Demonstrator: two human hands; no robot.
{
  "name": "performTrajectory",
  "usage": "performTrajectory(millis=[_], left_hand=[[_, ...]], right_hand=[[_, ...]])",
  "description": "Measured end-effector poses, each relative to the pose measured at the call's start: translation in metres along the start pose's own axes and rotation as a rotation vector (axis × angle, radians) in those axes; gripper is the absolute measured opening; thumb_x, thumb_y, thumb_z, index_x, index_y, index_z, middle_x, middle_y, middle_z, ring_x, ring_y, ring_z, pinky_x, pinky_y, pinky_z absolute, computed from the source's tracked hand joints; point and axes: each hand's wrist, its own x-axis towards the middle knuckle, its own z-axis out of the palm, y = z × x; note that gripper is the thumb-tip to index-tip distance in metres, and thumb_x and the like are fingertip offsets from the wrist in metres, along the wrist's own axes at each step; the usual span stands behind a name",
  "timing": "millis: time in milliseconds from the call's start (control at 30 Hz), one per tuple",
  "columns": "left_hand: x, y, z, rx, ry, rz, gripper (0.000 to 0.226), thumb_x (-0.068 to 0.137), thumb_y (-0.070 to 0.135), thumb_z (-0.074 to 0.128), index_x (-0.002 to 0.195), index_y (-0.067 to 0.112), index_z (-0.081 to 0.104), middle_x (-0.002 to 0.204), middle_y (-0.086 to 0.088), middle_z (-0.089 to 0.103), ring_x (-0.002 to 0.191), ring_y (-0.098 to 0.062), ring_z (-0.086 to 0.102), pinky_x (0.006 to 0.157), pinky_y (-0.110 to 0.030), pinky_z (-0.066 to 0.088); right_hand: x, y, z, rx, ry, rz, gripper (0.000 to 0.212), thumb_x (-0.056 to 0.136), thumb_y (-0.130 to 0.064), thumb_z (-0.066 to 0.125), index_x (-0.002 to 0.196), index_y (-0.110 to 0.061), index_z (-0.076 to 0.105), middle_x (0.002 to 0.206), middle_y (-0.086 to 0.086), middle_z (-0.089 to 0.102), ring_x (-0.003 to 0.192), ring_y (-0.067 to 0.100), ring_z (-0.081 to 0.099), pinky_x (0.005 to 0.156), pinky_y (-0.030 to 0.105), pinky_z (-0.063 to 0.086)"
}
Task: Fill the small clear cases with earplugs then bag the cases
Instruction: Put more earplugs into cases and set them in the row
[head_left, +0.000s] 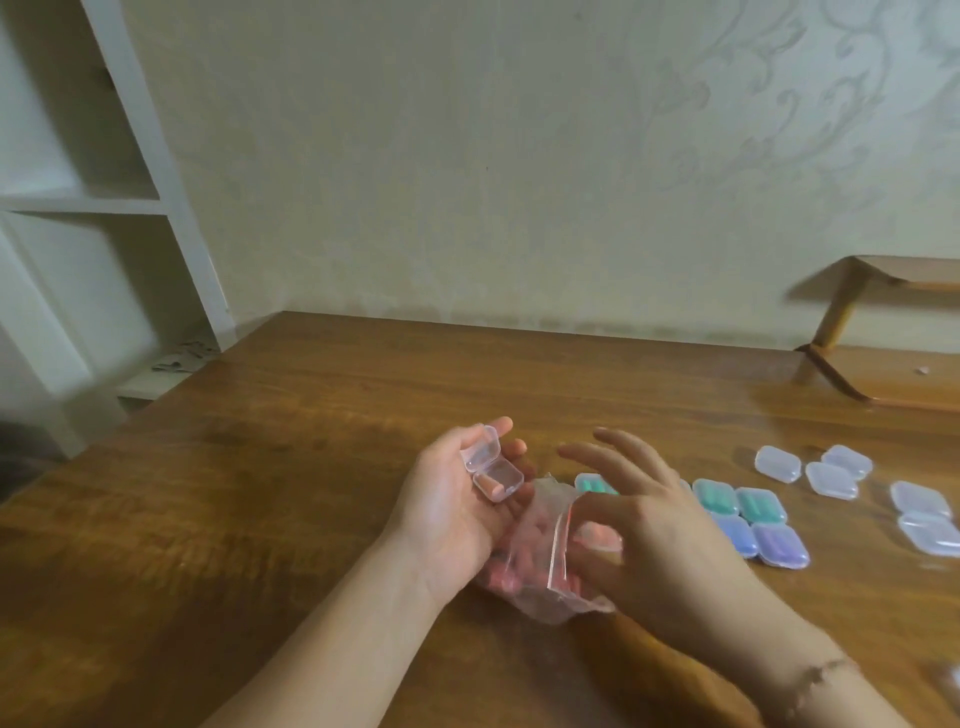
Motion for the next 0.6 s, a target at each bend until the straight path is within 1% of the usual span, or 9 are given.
performTrajectory(millis=[33,67,133,200,267,367,433,533,600], left_hand=[[0.000,0.000,-0.001,-0.005,-0.008,0.000,0.031,0.097,0.032,0.052,0.112,0.013,0.072,0.100,-0.014,0.065,0.091,-0.028,0.063,0.078,-0.040,0.056],[0.000,0.001,-0.002,-0.009,-0.022,0.001,0.033,0.098,0.034,0.052,0.112,0.013,0.073,0.098,-0.013,0.067,0.090,-0.027,0.064,0.078,-0.040,0.055],[-0.001,0.002,-0.004,-0.005,-0.072,0.006,0.036,0.097,0.035,0.052,0.115,0.012,0.072,0.098,-0.013,0.070,0.093,-0.027,0.065,0.084,-0.041,0.053],[-0.002,0.002,-0.005,0.020,-0.139,0.012,0.038,0.097,0.036,0.051,0.118,0.012,0.071,0.107,-0.015,0.072,0.099,-0.028,0.066,0.094,-0.043,0.050],[-0.004,0.000,-0.003,0.055,-0.199,0.020,0.038,0.097,0.037,0.050,0.119,0.013,0.070,0.115,-0.016,0.071,0.103,-0.028,0.067,0.100,-0.044,0.047],[-0.004,-0.005,-0.002,0.106,-0.225,0.050,0.039,0.093,0.037,0.053,0.118,0.012,0.070,0.117,-0.016,0.070,0.105,-0.027,0.067,0.103,-0.045,0.049],[-0.002,-0.010,0.000,0.152,-0.196,0.060,0.036,0.095,0.036,0.053,0.117,0.013,0.069,0.116,-0.015,0.070,0.103,-0.027,0.068,0.095,-0.043,0.054],[0.000,-0.016,0.002,0.211,-0.156,0.049,0.033,0.100,0.037,0.049,0.113,0.016,0.071,0.112,-0.012,0.073,0.098,-0.025,0.073,0.080,-0.038,0.060],[0.000,-0.018,0.004,0.224,-0.145,0.057,0.032,0.100,0.038,0.049,0.110,0.018,0.072,0.107,-0.009,0.075,0.095,-0.023,0.074,0.077,-0.037,0.061]], right_hand=[[-0.003,0.002,-0.011,0.066,0.005,-0.001,0.014,0.075,-0.051,0.067,0.076,-0.037,0.071,0.139,-0.023,0.048,0.140,0.007,0.028,0.105,0.026,0.033],[-0.006,0.002,-0.024,0.141,0.012,0.005,0.015,0.074,-0.053,0.069,0.075,-0.038,0.071,0.133,-0.028,0.051,0.135,-0.001,0.032,0.101,0.016,0.032],[-0.010,0.002,-0.046,0.297,0.083,0.060,0.011,0.073,-0.044,0.076,0.072,-0.036,0.069,0.109,-0.029,0.064,0.112,-0.007,0.052,0.086,0.006,0.039],[-0.010,0.004,-0.051,0.482,0.215,0.116,0.014,0.073,-0.024,0.081,0.071,-0.032,0.069,0.084,-0.019,0.071,0.082,0.001,0.066,0.066,0.008,0.046],[-0.006,0.004,-0.039,0.553,0.317,0.162,0.021,0.073,-0.011,0.081,0.070,-0.028,0.068,0.073,-0.014,0.070,0.066,0.006,0.065,0.057,0.010,0.047],[-0.001,0.001,-0.008,0.409,0.379,0.174,0.023,0.076,-0.010,0.079,0.071,-0.028,0.067,0.070,-0.016,0.068,0.071,0.002,0.063,0.060,0.008,0.045],[0.000,0.008,0.007,0.329,0.439,0.173,0.019,0.078,-0.010,0.078,0.075,-0.026,0.068,0.069,-0.017,0.066,0.073,0.002,0.061,0.062,0.011,0.045],[0.001,0.016,0.015,0.322,0.549,0.244,0.017,0.081,-0.011,0.073,0.079,-0.027,0.067,0.074,-0.021,0.062,0.074,0.005,0.059,0.061,0.015,0.045],[0.002,0.017,0.017,0.282,0.561,0.235,0.019,0.081,-0.010,0.073,0.081,-0.028,0.066,0.075,-0.026,0.058,0.074,0.004,0.057,0.061,0.017,0.042]])
